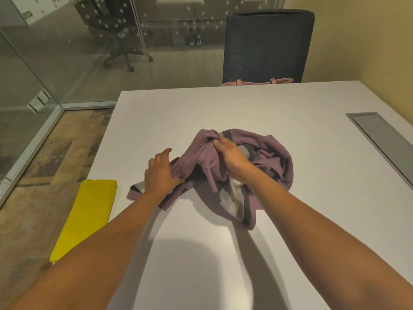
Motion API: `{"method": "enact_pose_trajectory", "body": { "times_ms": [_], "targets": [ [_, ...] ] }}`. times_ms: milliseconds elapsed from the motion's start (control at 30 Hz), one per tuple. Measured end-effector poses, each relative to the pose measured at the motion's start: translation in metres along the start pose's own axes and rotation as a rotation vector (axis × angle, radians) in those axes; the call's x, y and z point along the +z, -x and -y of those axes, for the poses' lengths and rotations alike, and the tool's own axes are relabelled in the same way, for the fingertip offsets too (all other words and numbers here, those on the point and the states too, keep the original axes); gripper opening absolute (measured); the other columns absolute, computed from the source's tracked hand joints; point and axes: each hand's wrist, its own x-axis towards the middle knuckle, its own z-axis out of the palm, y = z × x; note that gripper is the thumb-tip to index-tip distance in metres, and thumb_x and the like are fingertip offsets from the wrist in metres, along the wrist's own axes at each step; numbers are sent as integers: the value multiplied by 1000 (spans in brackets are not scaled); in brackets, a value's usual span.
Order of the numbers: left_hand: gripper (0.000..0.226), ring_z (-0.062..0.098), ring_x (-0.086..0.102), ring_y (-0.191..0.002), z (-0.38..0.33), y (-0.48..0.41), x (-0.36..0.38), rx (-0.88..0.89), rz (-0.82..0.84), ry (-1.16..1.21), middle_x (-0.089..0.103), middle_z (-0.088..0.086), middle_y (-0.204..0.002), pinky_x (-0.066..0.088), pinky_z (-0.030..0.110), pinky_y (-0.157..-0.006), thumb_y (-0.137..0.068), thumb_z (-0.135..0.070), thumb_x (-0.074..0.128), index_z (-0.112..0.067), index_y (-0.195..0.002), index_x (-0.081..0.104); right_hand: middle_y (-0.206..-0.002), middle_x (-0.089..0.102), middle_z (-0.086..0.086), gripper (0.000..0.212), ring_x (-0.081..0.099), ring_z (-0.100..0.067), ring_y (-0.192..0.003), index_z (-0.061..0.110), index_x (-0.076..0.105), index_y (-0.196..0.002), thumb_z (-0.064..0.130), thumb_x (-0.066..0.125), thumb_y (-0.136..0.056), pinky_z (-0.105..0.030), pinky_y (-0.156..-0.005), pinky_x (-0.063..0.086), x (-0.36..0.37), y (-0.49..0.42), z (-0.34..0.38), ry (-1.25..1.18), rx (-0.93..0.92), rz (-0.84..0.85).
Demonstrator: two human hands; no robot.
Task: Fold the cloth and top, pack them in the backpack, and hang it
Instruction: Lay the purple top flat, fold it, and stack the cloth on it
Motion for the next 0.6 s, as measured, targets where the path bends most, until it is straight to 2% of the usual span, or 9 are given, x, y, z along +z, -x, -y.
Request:
{"method": "enact_pose_trajectory", "body": {
  "times_ms": [100,167,267,300,367,400,467,533,600],
  "targets": [
    [54,38,47,-115,6,1,-6,-223,-90,75,50,17,-128,43,41,-83,-85,-24,63,-15,-135,44,-84,61,-5,24,60,-17,-73,11,55,-89,25,39,-100,-28,-69,52,-11,9,29,-141,55,36],
    [32,40,54,-107,18,-6,-14,-490,-179,321,58,19,-121,43,37,-81,-92,-21,50,-9,-121,57,-77,62,-4,29,59,-14,-61,9,57,-89,36,47,-95,-23,-55,52,-24,18,49,-167,127,44],
    [20,34,59,-80,28,-21,-24,-707,-288,828,62,20,-105,49,35,-67,-91,-11,45,-3,-99,62,-87,65,-4,33,63,-15,-68,12,58,-102,42,55,-89,-20,-58,54,-44,27,72,-12,184,232],
    [18,32,59,-75,24,-25,-30,-719,-330,998,60,18,-101,51,33,-60,-92,-7,43,-4,-97,60,-95,65,-4,31,65,-16,-75,14,55,-108,37,58,-87,-21,-62,55,-48,29,77,164,195,292],
    [14,31,61,-84,12,-30,-44,-688,-438,1229,57,15,-101,56,36,-65,-94,-3,40,-5,-96,53,-111,59,-5,45,63,-19,-91,15,46,-120,27,68,-83,-23,-72,54,-58,25,79,614,200,294],
    [12,31,60,-88,8,-34,-49,-615,-498,1200,57,15,-100,57,42,-74,-94,-4,39,-6,-94,51,-116,56,-6,50,58,-20,-95,13,43,-122,24,70,-81,-26,-77,52,-63,19,78,795,209,239],
    [12,30,59,-89,3,-41,-61,-444,-592,994,58,18,-98,53,47,-86,-95,-8,39,-9,-90,50,-117,54,-10,46,54,-22,-95,11,45,-117,18,72,-80,-32,-83,49,-71,8,79,950,209,91],
    [14,29,58,-89,-2,-46,-73,-321,-650,889,57,17,-95,51,39,-83,-94,-9,40,-6,-92,53,-112,58,-13,41,55,-24,-91,8,51,-113,17,72,-79,-34,-83,49,-77,-2,85,982,207,-34],
    [11,19,49,-80,-11,-53,-86,-237,-735,872,51,11,-87,46,27,-70,-93,-7,39,-6,-89,50,-106,59,-13,38,55,-24,-88,5,56,-114,17,70,-81,-31,-80,47,-81,-11,93,1036,175,-143]
  ]
}}
